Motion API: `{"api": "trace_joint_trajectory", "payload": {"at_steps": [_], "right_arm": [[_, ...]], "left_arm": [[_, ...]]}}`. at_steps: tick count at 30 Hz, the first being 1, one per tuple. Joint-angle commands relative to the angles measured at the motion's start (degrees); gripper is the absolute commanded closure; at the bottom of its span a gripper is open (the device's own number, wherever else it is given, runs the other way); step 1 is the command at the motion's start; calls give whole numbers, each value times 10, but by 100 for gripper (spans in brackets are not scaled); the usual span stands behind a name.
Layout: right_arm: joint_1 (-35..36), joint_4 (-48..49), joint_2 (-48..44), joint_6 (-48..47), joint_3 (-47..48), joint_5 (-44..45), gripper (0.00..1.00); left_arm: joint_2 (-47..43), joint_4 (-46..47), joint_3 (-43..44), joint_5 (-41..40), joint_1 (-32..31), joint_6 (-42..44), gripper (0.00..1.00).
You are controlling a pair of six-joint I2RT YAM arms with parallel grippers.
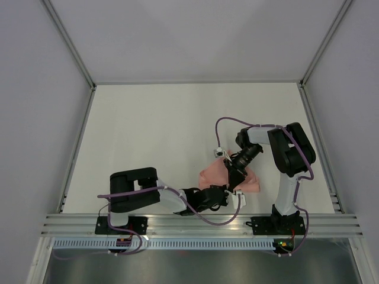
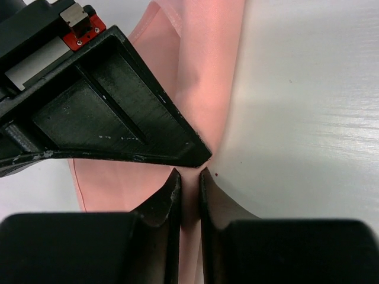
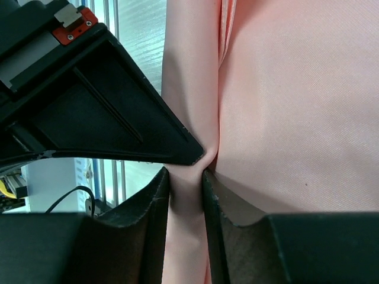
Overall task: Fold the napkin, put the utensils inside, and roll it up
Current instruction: Roll the napkin with the utensil
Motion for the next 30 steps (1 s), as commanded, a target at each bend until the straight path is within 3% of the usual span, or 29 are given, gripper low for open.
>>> {"api": "trace_joint_trajectory", "payload": {"at_steps": [1,7,8,9,18,23,30], "right_arm": [[0,83,-6,-16,3,59,64],[-22,85,-80,10,22,69,51],[-28,75,-87,11,39,69,40],[-40,69,-96,11,47,68,38],[-156,44,-138,38,141,18,36],[-228,-17,-173,-8,158,-29,36],[-276,-44,-262,-89,87,-63,36]], "left_arm": [[5,-108,7,62,12,-44,98],[-8,-140,13,115,45,-87,98],[-8,-142,14,119,48,-89,98],[-8,-149,14,127,53,-95,98],[12,-215,61,222,118,-140,98],[32,-305,115,293,173,-168,98],[79,-418,191,392,234,-206,98]]}}
